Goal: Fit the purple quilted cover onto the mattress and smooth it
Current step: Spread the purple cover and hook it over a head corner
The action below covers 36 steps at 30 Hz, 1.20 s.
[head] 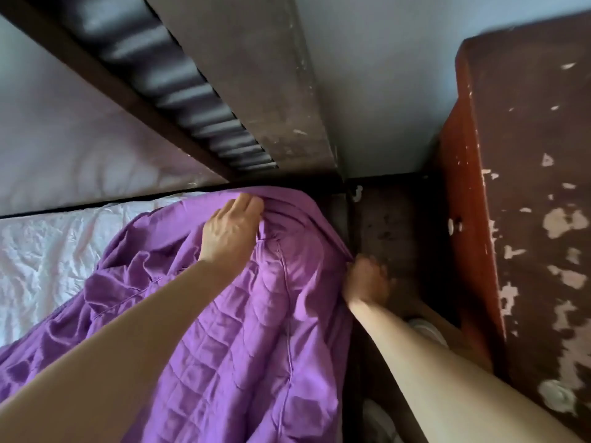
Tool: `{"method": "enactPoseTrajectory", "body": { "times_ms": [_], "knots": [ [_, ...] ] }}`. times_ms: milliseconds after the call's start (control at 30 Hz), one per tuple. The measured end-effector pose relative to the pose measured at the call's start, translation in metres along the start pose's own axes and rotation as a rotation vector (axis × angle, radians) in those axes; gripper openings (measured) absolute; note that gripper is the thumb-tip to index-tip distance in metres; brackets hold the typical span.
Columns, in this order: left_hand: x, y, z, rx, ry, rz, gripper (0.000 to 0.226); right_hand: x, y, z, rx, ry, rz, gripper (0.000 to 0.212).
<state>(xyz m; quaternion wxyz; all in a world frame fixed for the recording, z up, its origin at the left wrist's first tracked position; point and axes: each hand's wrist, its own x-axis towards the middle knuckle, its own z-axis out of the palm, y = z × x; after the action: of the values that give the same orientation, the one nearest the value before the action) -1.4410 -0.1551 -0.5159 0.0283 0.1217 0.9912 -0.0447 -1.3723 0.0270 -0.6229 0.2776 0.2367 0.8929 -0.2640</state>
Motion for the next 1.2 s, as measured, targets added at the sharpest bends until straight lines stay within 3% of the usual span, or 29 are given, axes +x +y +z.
{"method": "enactPoseTrajectory", "body": {
  "times_ms": [100,200,267,367,433,500,667,800,967,1067,1200],
  "knots": [
    [0.015,-0.006,-0.002,-0.025,-0.030,-0.074,0.012,0.006,0.001,0.006,0.147,-0.115,-0.005,0.023],
    [0.020,0.007,-0.007,-0.072,-0.016,0.075,0.037,0.003,-0.002,0.012,0.608,-0.197,0.056,0.016],
    [0.031,0.019,-0.011,-0.066,-0.015,0.220,0.046,0.003,-0.003,0.012,0.982,-0.237,0.190,0.014],
    [0.061,0.037,-0.009,-0.059,-0.229,0.363,0.039,0.009,-0.006,0.010,1.365,-0.278,0.431,0.028],
    [0.083,0.048,0.000,0.002,-0.447,0.349,0.025,0.016,-0.008,0.011,1.370,-0.278,0.459,0.032],
    [0.099,0.059,0.009,0.144,-0.588,0.340,0.025,0.017,-0.011,0.014,1.289,-0.302,0.422,0.036],
    [0.111,0.081,0.018,0.307,-0.645,0.290,0.025,0.002,-0.016,0.004,1.287,-0.414,0.287,0.020],
    [0.117,0.083,0.020,0.316,-0.686,0.308,0.024,-0.001,-0.015,0.007,1.200,-0.436,0.237,0.030],
    [0.127,0.084,0.022,0.329,-0.891,0.360,0.022,0.010,-0.014,0.002,0.840,-0.210,0.238,0.019],
    [0.131,0.092,0.021,0.375,-0.934,0.362,0.024,0.021,-0.015,-0.003,0.985,-0.140,0.331,0.021],
    [0.131,0.099,0.019,0.375,-0.931,0.399,0.020,0.024,-0.017,-0.006,1.228,-0.184,0.422,0.022]
  ]
}}
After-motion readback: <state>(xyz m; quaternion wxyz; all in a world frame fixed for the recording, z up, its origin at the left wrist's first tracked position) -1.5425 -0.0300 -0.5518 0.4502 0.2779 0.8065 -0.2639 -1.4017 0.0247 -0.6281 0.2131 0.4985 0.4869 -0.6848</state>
